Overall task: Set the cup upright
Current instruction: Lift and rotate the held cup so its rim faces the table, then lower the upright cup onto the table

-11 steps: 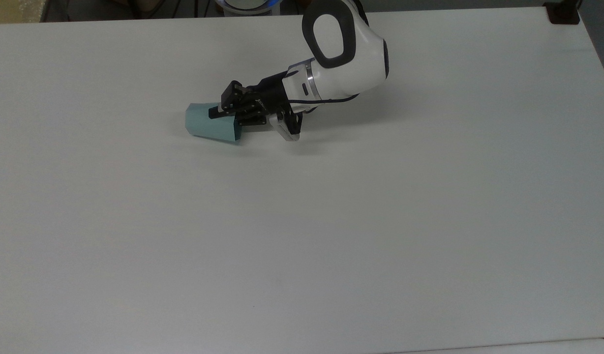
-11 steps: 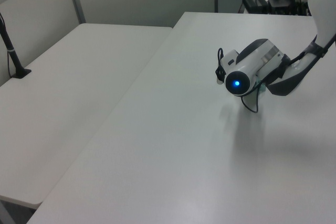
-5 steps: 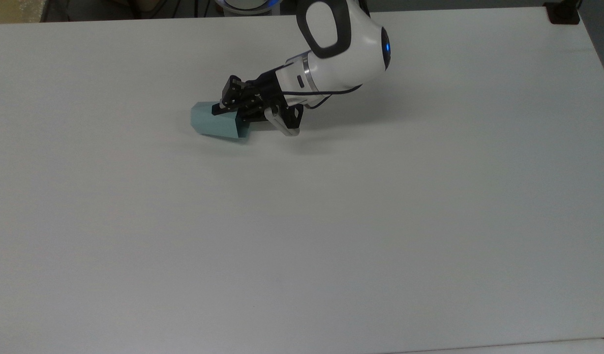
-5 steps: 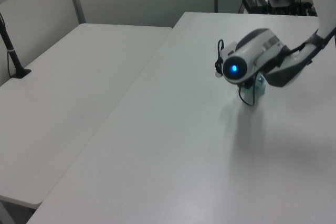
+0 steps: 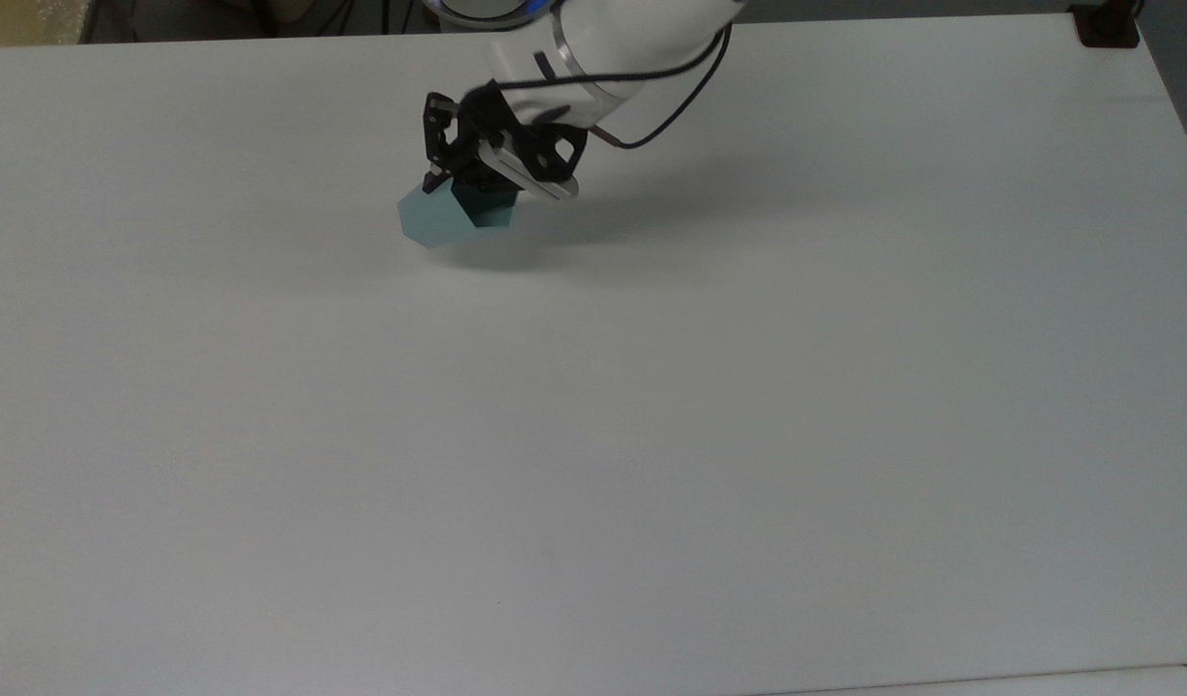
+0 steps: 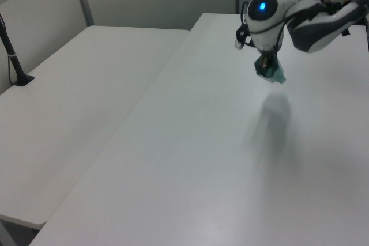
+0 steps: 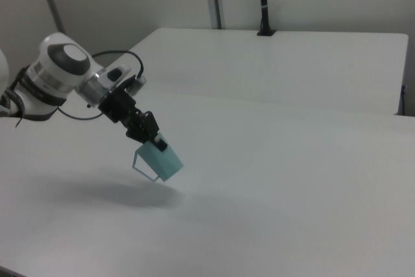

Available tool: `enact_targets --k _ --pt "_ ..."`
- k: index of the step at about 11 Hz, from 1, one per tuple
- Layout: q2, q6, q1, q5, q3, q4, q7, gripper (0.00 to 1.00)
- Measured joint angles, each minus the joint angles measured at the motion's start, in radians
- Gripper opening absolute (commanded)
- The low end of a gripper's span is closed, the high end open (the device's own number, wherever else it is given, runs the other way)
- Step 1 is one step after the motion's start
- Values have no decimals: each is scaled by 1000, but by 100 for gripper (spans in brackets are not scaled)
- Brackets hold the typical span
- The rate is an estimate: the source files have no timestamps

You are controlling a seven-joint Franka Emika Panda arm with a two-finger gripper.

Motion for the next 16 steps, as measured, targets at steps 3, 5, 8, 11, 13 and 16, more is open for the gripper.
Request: enact_targets --k 3,5,8,11,13,16 --pt "-83 134 -23 232 -81 -2 -116 0" --pt "-141 185 -30 465 -166 -7 -264 0" --pt "-198 328 -36 665 -256 -92 -371 0" --pt "-205 549 -36 727 -283 -236 -371 0" --pt "-205 626 -36 739 -292 -320 -371 0" --pt "-200 630 -36 740 -293 -350 -371 0"
